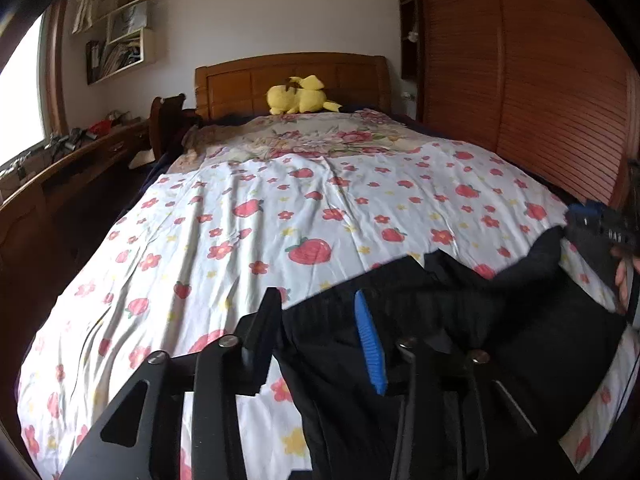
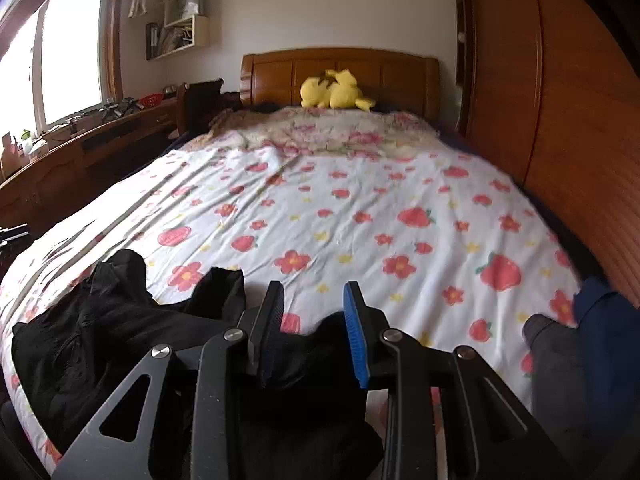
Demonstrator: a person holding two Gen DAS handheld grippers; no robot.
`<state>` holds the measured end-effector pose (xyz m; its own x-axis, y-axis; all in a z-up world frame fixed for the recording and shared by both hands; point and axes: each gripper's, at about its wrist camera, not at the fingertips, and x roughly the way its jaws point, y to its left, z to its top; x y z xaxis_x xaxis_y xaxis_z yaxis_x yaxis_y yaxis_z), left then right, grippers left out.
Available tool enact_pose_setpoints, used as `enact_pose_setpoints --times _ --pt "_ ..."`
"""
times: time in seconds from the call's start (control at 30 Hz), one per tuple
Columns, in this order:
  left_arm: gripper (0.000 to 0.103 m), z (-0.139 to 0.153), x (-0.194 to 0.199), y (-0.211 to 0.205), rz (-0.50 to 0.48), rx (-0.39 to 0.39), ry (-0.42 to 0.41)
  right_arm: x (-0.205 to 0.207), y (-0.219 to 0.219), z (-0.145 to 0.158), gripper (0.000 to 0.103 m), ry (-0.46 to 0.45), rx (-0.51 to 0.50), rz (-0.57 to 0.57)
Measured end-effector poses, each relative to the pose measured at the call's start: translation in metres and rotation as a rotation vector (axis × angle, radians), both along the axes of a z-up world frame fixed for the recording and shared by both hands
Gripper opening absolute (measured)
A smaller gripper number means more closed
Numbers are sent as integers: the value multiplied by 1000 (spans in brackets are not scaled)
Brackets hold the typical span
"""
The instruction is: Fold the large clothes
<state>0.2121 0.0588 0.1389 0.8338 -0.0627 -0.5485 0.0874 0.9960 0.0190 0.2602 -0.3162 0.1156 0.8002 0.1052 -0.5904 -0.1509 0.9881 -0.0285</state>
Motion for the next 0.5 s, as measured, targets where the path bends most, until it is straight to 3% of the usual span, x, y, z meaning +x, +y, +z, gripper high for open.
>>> enact_pose_setpoints --times 0.2,0.37,0.5 --pt "47 -18 -33 -14 -73 7 42 -13 31 -9 32 63 -7 147" --pt "47 -36 -52 -16 -100 -16 99 -11 71 -43 32 155 -67 257" --pt "47 -41 -55 -11 -102 -34 129 6 98 -62 32 219 -46 313"
